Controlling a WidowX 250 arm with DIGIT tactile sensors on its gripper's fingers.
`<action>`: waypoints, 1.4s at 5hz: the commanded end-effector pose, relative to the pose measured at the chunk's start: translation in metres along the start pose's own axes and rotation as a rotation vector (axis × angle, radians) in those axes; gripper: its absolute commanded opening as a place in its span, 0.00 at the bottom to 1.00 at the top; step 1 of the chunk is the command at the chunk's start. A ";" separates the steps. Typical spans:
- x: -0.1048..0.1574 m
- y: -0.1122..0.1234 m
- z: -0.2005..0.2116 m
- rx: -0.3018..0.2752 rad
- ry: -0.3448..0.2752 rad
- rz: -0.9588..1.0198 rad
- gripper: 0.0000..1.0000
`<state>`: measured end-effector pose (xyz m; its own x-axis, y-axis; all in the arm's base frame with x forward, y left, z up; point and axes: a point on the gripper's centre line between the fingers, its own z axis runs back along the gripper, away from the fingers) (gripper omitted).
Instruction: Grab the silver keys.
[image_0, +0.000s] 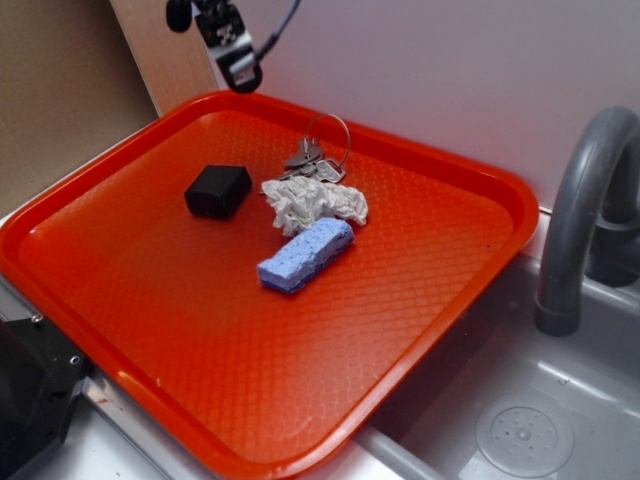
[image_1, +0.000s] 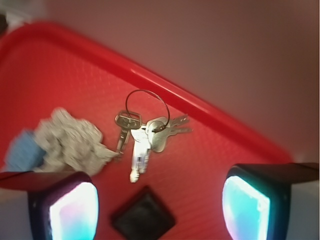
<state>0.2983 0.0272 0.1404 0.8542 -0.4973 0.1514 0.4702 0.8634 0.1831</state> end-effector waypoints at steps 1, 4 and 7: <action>0.022 0.021 -0.020 0.048 -0.044 -0.030 1.00; 0.031 0.018 -0.085 -0.195 -0.015 0.040 1.00; 0.079 -0.001 -0.101 -0.195 -0.052 0.077 1.00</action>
<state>0.3557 0.0124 0.0303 0.9215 -0.3792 0.0846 0.3863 0.9173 -0.0967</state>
